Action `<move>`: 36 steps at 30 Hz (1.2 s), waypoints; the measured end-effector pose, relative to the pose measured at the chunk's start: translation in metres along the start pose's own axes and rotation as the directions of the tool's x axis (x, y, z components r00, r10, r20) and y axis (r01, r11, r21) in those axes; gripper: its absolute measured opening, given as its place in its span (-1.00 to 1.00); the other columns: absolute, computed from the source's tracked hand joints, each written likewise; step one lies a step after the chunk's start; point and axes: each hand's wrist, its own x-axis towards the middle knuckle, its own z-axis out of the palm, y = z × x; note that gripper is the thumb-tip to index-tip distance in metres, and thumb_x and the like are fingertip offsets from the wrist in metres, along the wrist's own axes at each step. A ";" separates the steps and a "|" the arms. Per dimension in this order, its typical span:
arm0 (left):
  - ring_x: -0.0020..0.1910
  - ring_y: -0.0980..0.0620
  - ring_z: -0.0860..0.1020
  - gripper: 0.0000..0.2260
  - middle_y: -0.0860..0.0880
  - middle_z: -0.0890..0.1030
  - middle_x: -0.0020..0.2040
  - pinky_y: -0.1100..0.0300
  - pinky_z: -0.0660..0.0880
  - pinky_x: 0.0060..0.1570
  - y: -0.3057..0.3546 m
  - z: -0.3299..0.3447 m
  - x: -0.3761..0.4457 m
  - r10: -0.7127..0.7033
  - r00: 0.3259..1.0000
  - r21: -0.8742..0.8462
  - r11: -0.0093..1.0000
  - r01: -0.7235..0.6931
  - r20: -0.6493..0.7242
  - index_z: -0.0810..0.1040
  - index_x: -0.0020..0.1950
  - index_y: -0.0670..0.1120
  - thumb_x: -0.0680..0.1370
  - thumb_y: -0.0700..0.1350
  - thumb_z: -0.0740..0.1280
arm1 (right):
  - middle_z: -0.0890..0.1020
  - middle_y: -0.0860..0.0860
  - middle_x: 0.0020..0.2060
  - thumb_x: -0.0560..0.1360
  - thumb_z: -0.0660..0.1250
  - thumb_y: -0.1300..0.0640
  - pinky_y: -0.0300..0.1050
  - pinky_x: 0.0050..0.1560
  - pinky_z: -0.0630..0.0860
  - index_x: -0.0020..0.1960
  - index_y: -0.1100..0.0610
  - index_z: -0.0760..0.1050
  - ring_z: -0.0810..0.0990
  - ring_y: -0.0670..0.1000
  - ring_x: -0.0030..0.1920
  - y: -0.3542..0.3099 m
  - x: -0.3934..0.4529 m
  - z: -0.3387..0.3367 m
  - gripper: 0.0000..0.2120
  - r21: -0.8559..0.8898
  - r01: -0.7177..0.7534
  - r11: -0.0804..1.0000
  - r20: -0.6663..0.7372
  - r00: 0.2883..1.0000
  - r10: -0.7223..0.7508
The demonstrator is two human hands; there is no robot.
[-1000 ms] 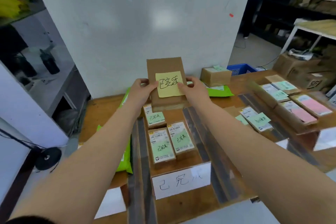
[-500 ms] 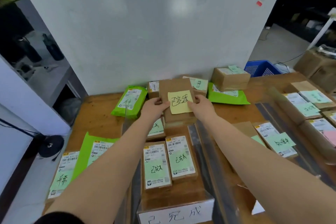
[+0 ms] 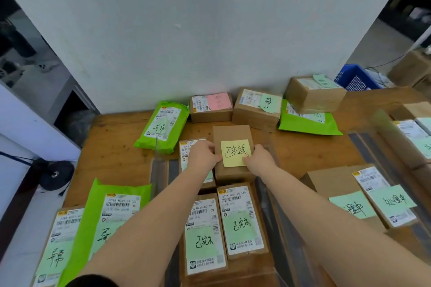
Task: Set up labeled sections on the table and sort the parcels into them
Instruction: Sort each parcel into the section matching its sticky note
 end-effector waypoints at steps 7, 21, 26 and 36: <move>0.05 0.00 0.53 -0.66 -0.09 0.59 0.11 0.17 0.44 0.01 0.007 -0.025 -0.007 0.088 0.993 0.038 0.996 -0.085 -0.077 0.52 0.21 -0.16 0.45 -0.12 0.40 | 0.33 0.12 0.36 0.50 0.32 0.14 -0.03 0.24 0.41 0.43 0.14 0.18 0.33 0.13 0.35 -0.029 -0.016 -0.001 -0.43 -0.148 0.174 0.974 -0.168 0.966 -0.198; 0.27 -0.10 0.45 -0.55 -0.13 0.49 0.30 0.12 0.37 0.16 -0.068 -0.149 0.071 -0.005 0.964 0.203 0.977 0.062 -0.266 0.42 0.30 -0.18 0.47 -0.02 0.36 | 0.50 0.07 0.27 0.42 0.42 -0.02 -0.16 0.14 0.39 0.41 0.24 0.25 0.46 0.09 0.29 -0.166 0.037 0.078 -0.31 0.203 0.243 0.949 0.167 0.946 -0.278; 0.32 -0.13 0.39 -0.42 -0.18 0.40 0.37 0.10 0.36 0.18 -0.106 -0.140 0.110 -0.160 0.971 0.167 0.967 0.190 -0.179 0.27 0.41 -0.21 0.49 0.02 0.34 | 0.59 0.08 0.16 0.40 0.41 -0.11 -0.21 -0.11 0.41 0.22 0.23 0.47 0.56 0.07 0.16 -0.175 0.070 0.119 -0.46 0.107 0.148 0.983 0.215 0.962 -0.168; 0.09 -0.14 0.55 -0.61 -0.16 0.57 0.17 0.12 0.46 -0.03 -0.125 -0.131 0.116 -0.266 0.948 -0.173 0.956 0.236 -0.176 0.47 0.23 -0.19 0.47 -0.06 0.39 | 0.61 0.11 0.15 0.39 0.46 0.12 -0.14 0.02 0.49 0.20 0.20 0.52 0.58 0.10 0.14 -0.176 0.090 0.143 -0.59 0.151 0.218 0.964 0.131 0.962 -0.238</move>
